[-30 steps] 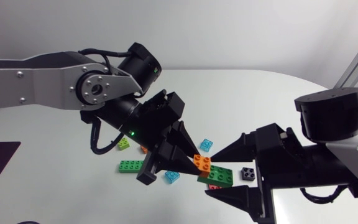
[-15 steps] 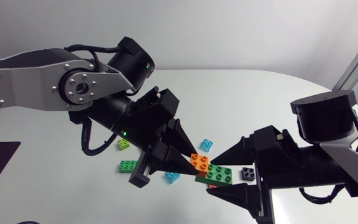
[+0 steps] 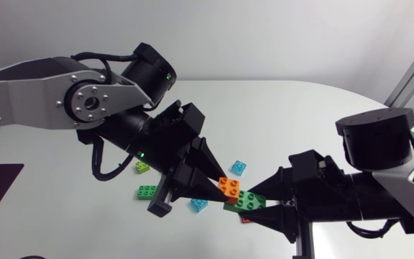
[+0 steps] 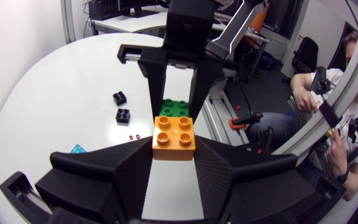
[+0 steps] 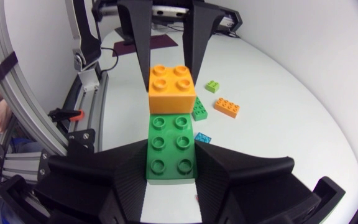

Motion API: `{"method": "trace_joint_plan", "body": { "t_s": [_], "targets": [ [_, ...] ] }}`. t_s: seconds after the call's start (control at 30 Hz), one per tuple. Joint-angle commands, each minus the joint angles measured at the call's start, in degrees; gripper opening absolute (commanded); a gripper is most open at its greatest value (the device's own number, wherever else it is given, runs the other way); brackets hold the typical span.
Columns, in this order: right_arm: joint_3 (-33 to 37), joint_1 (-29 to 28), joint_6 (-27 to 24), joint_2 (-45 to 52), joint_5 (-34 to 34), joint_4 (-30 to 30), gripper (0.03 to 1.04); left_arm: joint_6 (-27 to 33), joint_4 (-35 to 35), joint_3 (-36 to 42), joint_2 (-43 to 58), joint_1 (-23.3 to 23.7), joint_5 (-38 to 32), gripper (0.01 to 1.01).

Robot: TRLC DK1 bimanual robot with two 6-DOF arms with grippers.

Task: Separate the duplo bricks

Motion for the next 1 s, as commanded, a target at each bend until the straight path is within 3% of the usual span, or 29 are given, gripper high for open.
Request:
{"method": "trace_joint_plan", "body": {
  "t_s": [0.0,0.2,0.3,0.47,0.77,0.97],
  "targets": [
    [-2.89,2.57,-0.44,-0.73,4.29,0.88,0.29,-1.92,-0.86,0.54,-0.85,0.18,2.22,0.275],
    [-3.25,3.89,0.0,-1.34,6.4,1.41,0.29,-2.01,-1.56,1.06,-0.5,0.36,3.72,0.277],
    [-3.25,2.83,0.09,-2.49,6.4,0.7,0.29,0.01,-1.47,0.71,-0.15,2.91,3.37,0.277],
    [-3.42,-0.77,-0.53,-5.39,5.43,-1.85,0.29,3.53,-0.68,-2.1,0.99,5.81,-1.91,0.279],
    [-3.25,-1.56,0.09,-7.85,5.35,-3.87,0.29,1.77,11.01,-6.76,4.77,9.23,-9.47,0.28],
    [-2.89,-1.74,1.14,-9.17,5.43,-4.92,0.29,-2.1,16.81,-5.88,9.61,8.71,-12.89,0.282]
  ]
}}
